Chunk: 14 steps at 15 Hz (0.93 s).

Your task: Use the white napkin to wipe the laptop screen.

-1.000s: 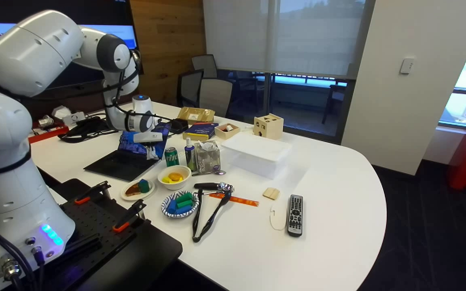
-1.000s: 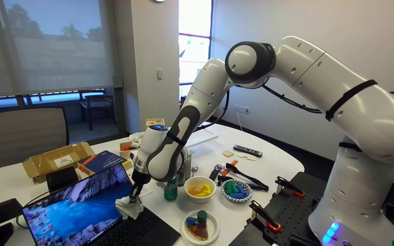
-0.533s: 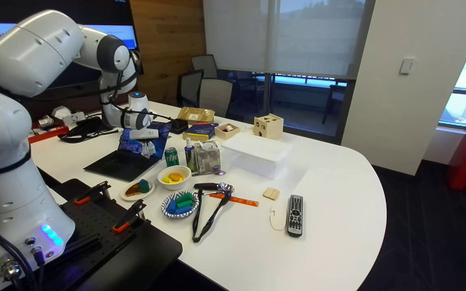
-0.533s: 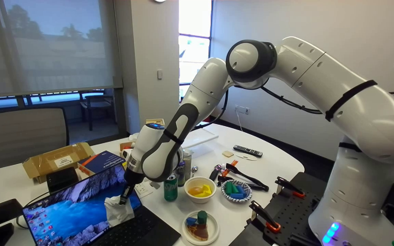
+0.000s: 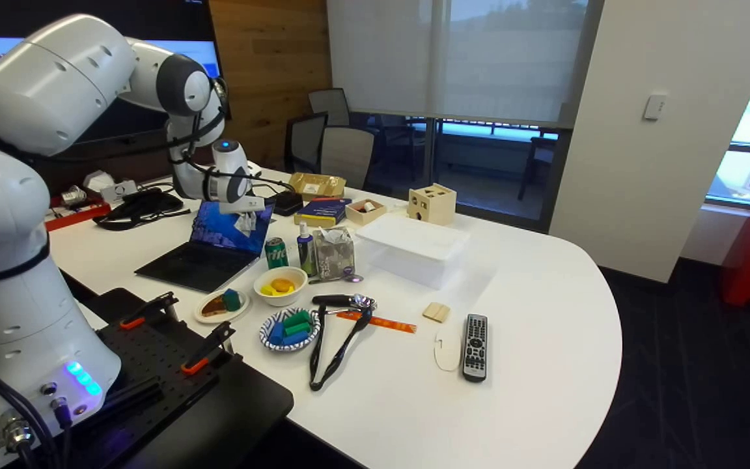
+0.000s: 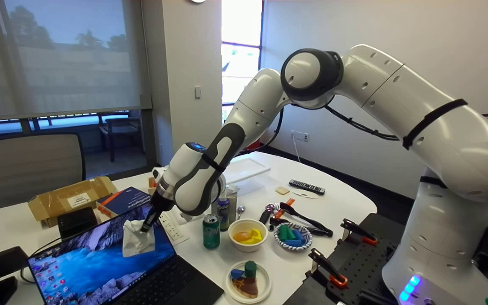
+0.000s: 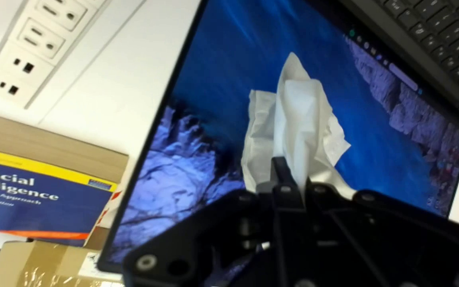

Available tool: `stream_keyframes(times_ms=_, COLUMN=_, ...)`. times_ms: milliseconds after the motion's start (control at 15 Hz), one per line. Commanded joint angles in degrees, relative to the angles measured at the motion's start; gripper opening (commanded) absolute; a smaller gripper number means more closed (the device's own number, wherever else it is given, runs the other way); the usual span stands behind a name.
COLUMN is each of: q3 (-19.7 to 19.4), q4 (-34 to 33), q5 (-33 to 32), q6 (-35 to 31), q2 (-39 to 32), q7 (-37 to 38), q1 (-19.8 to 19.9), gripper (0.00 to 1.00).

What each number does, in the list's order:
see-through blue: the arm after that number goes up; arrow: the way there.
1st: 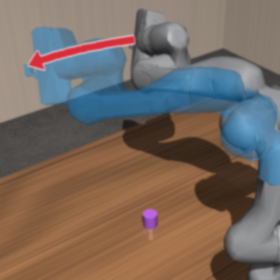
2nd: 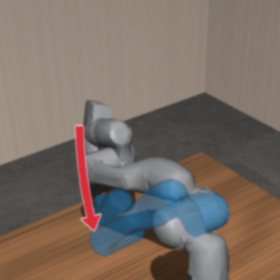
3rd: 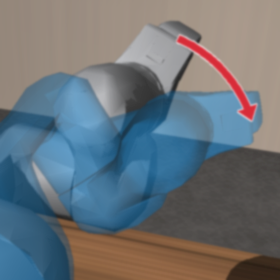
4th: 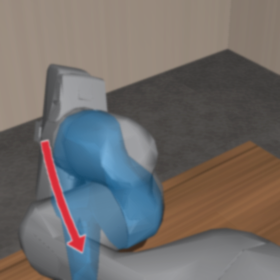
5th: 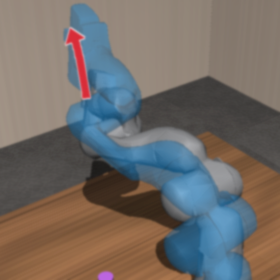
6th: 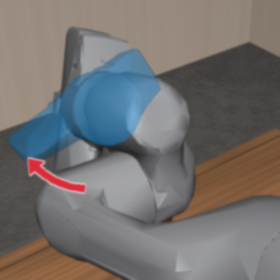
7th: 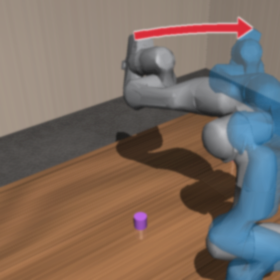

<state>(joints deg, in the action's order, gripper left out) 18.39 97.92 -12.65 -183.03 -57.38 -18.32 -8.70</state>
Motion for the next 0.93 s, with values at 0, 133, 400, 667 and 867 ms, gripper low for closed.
stream_keyframes(times_ms=0, q3=-5.3, q4=3.5, q5=0.1, q6=-1.0, q2=4.5, q7=3.5, q1=-1.3, gripper=0.0)
stream_keyframes(times_ms=133, q3=-8.0, q4=6.9, q5=0.9, q6=-0.8, q2=7.6, q7=5.4, q1=-1.0, gripper=0.0)
stream_keyframes(times_ms=400, q3=-11.1, q4=16.0, q5=2.1, q6=-2.4, q2=16.2, q7=9.1, q1=1.3, gripper=0.0)
stream_keyframes(times_ms=667, q3=-19.3, q4=23.4, q5=7.2, q6=-5.4, q2=25.4, q7=14.8, q1=0.0, gripper=0.0)
stream_keyframes(times_ms=867, q3=-27.7, q4=26.9, q5=11.0, q6=-6.2, q2=29.5, q7=17.3, q1=-2.6, gripper=0.0)
